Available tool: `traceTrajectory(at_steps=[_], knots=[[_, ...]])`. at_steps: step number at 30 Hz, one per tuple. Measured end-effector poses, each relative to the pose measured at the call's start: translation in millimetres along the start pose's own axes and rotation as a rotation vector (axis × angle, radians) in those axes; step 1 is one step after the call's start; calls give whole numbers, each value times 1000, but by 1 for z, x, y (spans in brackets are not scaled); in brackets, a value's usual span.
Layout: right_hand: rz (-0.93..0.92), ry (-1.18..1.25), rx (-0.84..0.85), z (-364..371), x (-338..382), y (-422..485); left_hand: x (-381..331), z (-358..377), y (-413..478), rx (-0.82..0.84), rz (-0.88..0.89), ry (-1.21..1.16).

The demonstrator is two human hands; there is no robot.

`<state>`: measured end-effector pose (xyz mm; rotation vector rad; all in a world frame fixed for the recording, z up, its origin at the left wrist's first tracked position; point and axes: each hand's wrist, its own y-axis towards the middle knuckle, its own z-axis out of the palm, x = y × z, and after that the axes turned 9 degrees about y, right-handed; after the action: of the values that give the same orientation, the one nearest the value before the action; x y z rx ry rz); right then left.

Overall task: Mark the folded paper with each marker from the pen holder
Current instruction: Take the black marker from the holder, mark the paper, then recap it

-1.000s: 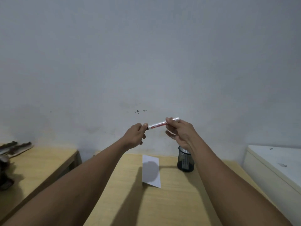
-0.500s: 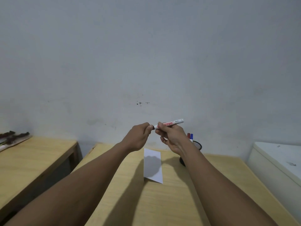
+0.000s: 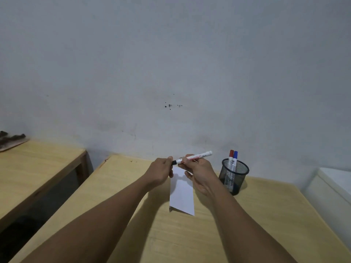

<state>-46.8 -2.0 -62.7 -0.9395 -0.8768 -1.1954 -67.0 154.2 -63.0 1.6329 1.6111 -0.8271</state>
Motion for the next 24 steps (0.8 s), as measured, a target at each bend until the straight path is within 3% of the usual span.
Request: traceTrajectory(at_steps=[3,9,11,13,15,20,24], knots=[[2,28,-24,5,-11,13,11,13,12,-82,-98,-81],[40,150,-54,1,-27,37,16,9,32,-88,-307,-200],[7,116,-82,-4,-27,44,27,8,31,-120,-216,5],[-52,32,-104,-7,-27,47,39,13,20,-166,21,438],[-114,-60,-121,-7,-30,50,47,21,11,-161,254,674],[-228,-194,-128,-2,-36,60,63,26,10,-22,389,749],[-260,-314,-83,-4,-42,68,70,28,12,-79,448,830]])
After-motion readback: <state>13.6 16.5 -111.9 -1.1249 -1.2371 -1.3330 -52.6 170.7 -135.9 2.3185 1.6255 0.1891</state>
